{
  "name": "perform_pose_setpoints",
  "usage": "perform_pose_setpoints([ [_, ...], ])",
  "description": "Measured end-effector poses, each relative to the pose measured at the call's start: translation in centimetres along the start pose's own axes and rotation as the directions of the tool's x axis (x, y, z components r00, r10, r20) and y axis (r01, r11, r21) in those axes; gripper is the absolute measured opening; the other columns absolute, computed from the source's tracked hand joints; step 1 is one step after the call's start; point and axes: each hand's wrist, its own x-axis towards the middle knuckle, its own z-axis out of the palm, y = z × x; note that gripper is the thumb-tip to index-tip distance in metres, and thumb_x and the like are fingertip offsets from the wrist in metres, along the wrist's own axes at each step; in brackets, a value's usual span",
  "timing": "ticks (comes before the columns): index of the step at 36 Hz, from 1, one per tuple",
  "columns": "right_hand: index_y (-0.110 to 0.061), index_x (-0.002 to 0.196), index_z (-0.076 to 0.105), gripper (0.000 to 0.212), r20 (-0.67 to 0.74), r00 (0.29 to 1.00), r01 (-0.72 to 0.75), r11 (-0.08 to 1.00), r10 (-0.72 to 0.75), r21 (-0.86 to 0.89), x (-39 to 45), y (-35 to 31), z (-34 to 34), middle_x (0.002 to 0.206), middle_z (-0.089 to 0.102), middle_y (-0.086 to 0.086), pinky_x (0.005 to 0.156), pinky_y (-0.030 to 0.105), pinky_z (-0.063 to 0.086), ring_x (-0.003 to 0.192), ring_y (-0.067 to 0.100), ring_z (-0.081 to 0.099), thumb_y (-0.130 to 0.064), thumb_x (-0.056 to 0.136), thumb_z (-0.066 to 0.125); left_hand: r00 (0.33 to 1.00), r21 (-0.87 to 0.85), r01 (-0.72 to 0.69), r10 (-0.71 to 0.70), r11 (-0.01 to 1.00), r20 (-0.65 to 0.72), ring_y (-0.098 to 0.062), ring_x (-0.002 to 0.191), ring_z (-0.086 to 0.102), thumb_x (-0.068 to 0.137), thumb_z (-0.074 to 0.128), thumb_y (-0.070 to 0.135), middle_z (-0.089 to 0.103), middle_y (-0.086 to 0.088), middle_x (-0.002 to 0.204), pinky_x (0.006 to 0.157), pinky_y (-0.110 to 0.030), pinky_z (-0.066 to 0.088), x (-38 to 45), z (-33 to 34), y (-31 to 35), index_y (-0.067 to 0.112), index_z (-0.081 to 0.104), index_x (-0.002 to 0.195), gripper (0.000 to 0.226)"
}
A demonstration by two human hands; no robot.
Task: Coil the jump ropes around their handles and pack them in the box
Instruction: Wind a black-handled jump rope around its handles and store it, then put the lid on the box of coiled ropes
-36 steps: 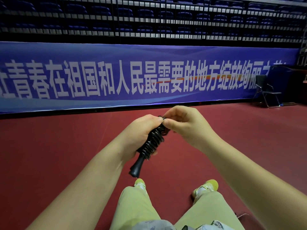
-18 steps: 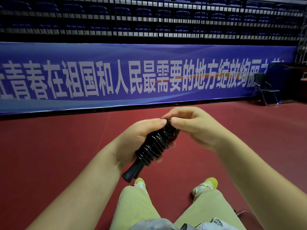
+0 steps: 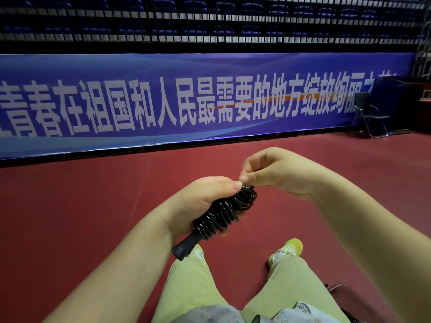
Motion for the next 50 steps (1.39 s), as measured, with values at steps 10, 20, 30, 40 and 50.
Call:
perform_pose_setpoints([
  [10, -0.011, 0.074, 0.063, 0.017, -0.279, 0.959, 0.068, 0.924, 0.043, 0.375, 1.1, 3.0, -0.3, 0.068, 0.056, 0.002, 0.069, 0.034, 0.034, 0.068, 0.019, 0.045, -0.017, 0.090, 0.062, 0.998, -0.092, 0.034, -0.029, 0.995, 0.058, -0.019, 0.075, 0.068, 0.086, 0.059, 0.028, 0.065, -0.007, 0.086, 0.045, -0.027, 0.050, 3.8, -0.4, 0.5, 0.005, 0.059, 0.103, 0.028],
  [20, -0.014, 0.073, 0.061, 0.023, -0.429, 0.835, -0.064, 0.836, 0.344, 0.545, 1.2, 11.9, -4.6, 0.058, 0.041, -0.003, 0.052, 0.023, 0.026, 0.054, 0.010, 0.032, -0.018, 0.095, 0.057, 0.956, -0.194, 0.278, -0.251, 0.941, 0.151, -0.017, 0.071, 0.062, 0.076, 0.066, 0.036, 0.066, -0.003, 0.074, 0.050, -0.028, 0.054, 13.4, 1.5, -3.9, 0.016, 0.064, 0.100, 0.032],
  [30, -0.011, 0.085, 0.064, 0.021, -0.557, 0.583, -0.068, 0.719, 0.591, 0.692, -4.4, 25.2, -10.1, 0.070, 0.067, -0.004, 0.064, 0.020, 0.047, 0.068, 0.009, 0.061, -0.022, 0.098, 0.052, 0.896, -0.066, 0.406, -0.383, 0.911, 0.224, -0.024, 0.076, 0.061, 0.094, 0.057, 0.019, 0.068, -0.012, 0.083, 0.072, -0.039, 0.052, 29.1, 9.4, -13.9, 0.008, 0.064, 0.094, 0.014],
  [40, -0.024, 0.134, 0.052, 0.036, -0.442, 0.195, 0.025, 0.446, 0.876, 0.895, -10.8, 41.4, -9.8, 0.117, 0.067, 0.000, 0.091, 0.042, 0.052, 0.103, 0.017, 0.065, -0.036, 0.102, 0.041, 0.799, -0.011, 0.585, -0.574, 0.811, 0.181, -0.030, 0.085, 0.069, 0.092, 0.061, 0.033, 0.073, -0.014, 0.086, 0.083, -0.046, 0.056, 40.1, 21.3, -27.6, 0.008, 0.069, 0.090, 0.026],
  [50, -0.027, 0.146, 0.034, 0.048, -0.339, -0.130, -0.197, 0.311, 0.932, 0.930, -14.5, 55.5, -4.2, 0.136, 0.052, -0.002, 0.104, 0.036, 0.045, 0.118, 0.012, 0.056, -0.024, 0.101, 0.049, 0.522, 0.274, 0.792, -0.838, 0.546, 0.161, -0.018, 0.115, 0.058, 0.084, 0.039, 0.069, 0.064, 0.002, 0.122, 0.105, -0.038, 0.041, 41.5, 26.7, -41.5, 0.025, 0.064, 0.123, 0.064],
])
